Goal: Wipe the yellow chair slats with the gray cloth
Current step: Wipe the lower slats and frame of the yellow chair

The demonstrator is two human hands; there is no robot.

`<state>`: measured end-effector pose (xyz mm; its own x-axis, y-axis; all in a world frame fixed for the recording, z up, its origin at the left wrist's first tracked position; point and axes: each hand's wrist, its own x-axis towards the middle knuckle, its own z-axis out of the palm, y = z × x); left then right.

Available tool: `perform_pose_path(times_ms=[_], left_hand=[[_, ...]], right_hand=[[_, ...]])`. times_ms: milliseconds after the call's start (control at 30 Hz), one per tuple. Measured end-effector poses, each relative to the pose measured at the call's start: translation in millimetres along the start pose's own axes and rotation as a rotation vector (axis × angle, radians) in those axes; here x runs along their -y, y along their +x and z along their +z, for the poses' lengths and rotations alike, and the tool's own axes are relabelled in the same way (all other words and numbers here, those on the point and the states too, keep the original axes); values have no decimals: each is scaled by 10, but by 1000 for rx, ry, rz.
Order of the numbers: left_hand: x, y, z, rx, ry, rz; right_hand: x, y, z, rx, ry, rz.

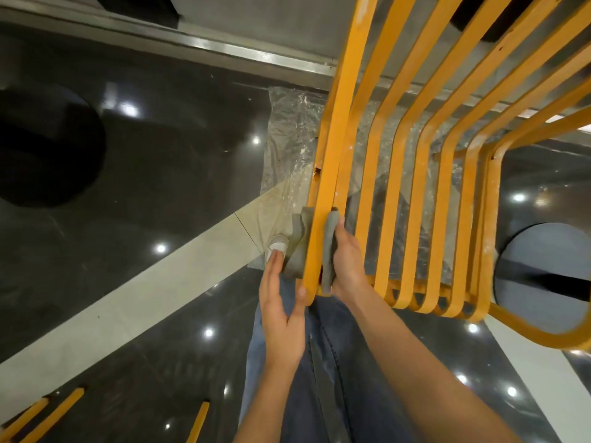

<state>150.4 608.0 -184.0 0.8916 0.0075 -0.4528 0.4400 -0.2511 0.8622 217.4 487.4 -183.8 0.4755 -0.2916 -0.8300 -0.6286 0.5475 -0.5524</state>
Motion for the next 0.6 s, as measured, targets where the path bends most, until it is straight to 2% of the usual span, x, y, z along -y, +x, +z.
perform_pose_path(times_ms=[133, 200, 300, 367, 467, 600], left_hand=[[81, -49, -107, -55, 41, -17], [104, -70, -162, -83, 40, 0], [67, -78, -155, -107, 11, -25], [22, -73, -120, -124, 13, -12], [-54, -38, -67, -144, 4, 8], [-162, 41, 20, -149, -39, 41]], right_hand=[[258, 248, 49, 34, 144, -15], [40, 199, -40, 55, 144, 42], [-528, -96, -212, -1, 5, 113], [-588, -152, -259, 3, -18, 132], [-52, 169, -129, 23, -36, 111], [587, 495, 99, 104, 11, -169]])
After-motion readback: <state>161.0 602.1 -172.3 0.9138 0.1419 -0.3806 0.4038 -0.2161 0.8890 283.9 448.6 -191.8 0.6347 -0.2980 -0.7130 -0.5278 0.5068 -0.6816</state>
